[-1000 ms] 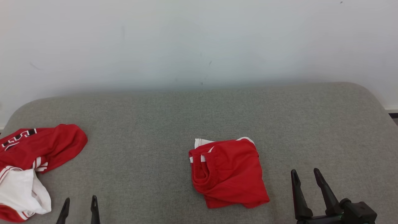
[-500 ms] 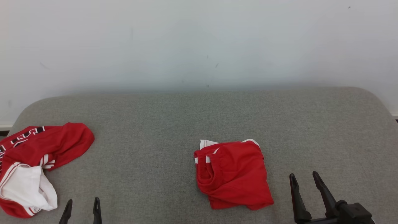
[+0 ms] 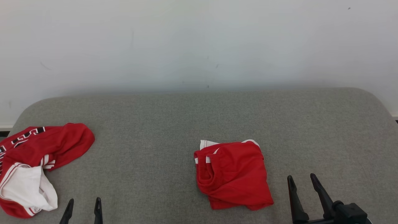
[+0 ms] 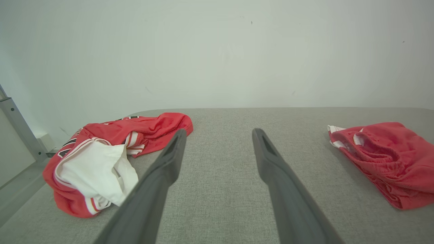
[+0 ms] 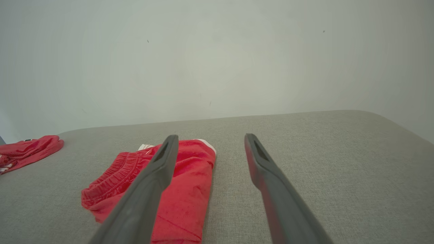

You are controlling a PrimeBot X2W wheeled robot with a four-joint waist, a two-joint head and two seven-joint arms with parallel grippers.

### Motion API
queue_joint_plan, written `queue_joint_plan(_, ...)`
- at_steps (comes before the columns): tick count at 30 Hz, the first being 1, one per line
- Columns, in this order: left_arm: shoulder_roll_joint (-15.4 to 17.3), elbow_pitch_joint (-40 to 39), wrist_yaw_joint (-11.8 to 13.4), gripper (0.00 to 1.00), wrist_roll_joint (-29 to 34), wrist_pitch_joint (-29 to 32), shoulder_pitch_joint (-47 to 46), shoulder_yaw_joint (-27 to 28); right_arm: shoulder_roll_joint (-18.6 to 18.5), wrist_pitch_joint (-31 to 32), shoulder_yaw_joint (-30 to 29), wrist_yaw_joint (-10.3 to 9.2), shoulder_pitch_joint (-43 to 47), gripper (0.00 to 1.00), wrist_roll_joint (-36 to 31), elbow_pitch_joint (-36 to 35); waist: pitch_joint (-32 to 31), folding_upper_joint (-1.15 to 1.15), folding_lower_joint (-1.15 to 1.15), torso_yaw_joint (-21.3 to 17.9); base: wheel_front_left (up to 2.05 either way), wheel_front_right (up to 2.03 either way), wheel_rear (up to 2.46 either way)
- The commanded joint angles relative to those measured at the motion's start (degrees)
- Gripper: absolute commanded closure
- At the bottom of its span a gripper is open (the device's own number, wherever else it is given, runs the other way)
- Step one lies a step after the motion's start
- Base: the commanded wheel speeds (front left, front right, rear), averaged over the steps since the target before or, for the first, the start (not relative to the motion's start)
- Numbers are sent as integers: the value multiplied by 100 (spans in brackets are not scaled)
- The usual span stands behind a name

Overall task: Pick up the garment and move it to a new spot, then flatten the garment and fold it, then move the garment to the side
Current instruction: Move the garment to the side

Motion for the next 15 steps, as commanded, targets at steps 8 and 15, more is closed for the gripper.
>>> queue_joint_plan(8, 31, 72, -25, 0, -56, -18, 4, -20, 71, -27, 38, -14, -63, 0, -57, 205, -8, 0, 0, -12, 0, 0, 0)
queue_joint_plan(15, 43, 90, -27, 0, -39, -18, 17, -22, 80, -27, 56, -14, -79, 0, -38, 317, -27, 0, 0, -37, 0, 0, 0)
